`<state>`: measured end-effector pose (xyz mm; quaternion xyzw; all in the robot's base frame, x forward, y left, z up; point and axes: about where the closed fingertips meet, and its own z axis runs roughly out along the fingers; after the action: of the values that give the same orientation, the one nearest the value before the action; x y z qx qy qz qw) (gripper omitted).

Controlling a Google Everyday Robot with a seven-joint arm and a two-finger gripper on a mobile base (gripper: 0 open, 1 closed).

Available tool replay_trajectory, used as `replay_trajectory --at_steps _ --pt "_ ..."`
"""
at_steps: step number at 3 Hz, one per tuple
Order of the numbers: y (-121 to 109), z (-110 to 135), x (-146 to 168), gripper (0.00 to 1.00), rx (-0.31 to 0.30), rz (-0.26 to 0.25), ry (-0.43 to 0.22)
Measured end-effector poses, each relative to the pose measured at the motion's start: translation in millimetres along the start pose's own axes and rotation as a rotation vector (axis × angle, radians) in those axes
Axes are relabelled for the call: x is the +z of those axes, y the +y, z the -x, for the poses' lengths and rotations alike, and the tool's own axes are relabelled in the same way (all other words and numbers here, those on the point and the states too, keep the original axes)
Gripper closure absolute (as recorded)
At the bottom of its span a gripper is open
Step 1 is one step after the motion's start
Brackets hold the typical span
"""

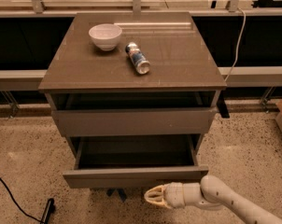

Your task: Close middle drawer

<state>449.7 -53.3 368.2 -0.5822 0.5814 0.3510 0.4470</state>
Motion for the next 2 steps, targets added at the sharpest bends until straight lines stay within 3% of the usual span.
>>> replay_trajectory --at_steps 1,2 --pt "-34.5 -18.7 35.2 1.00 -0.031 -0.005 -0.050" --pt "-39.4 -20.5 38.8 1.00 -0.035 -0.010 -0.052"
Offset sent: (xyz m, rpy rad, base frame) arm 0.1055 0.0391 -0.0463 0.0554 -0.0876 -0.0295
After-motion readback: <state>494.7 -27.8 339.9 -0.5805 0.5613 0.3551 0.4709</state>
